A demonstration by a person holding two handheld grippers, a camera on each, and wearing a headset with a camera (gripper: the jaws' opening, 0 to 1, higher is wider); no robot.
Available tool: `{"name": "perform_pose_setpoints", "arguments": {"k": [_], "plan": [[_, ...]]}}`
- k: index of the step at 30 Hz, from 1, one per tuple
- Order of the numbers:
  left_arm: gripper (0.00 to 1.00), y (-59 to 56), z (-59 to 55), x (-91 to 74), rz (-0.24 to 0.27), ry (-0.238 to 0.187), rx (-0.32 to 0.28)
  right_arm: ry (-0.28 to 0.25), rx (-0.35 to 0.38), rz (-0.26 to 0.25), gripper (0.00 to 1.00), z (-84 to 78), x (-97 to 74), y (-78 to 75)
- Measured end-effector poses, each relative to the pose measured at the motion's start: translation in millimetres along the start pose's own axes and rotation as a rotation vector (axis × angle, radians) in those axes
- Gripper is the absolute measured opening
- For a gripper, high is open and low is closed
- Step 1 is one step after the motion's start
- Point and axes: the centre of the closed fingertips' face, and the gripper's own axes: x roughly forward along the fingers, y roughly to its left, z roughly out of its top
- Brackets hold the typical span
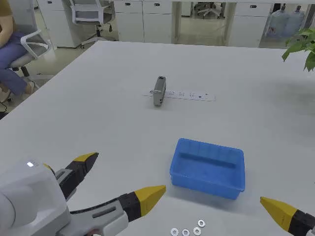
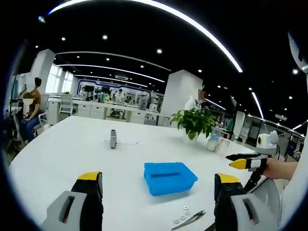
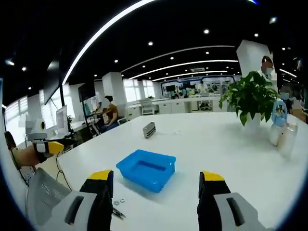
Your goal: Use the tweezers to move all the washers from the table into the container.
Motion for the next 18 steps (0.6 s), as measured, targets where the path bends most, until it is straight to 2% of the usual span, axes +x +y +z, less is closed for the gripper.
{"name": "perform_pose_setpoints", "arguments": {"k": [7,10,18], "plan": [[0.99,0.4,-0.2,-1.6,0.006,-0.008,-0.010,0.007,-0.006,0.007,0.67,0.2,2.1,0.9],[0.94,1.3,-1.7,-2.6,0.005,-0.001,-0.011,0.009,-0.008,0.010,0.67,0.0,3.0,1.5],[0.95,2.2,-0.8,-4.0,0.011,-0.004,-0.012,0.014,-0.011,0.012,0.67,-1.0,4.4,2.6]]}}
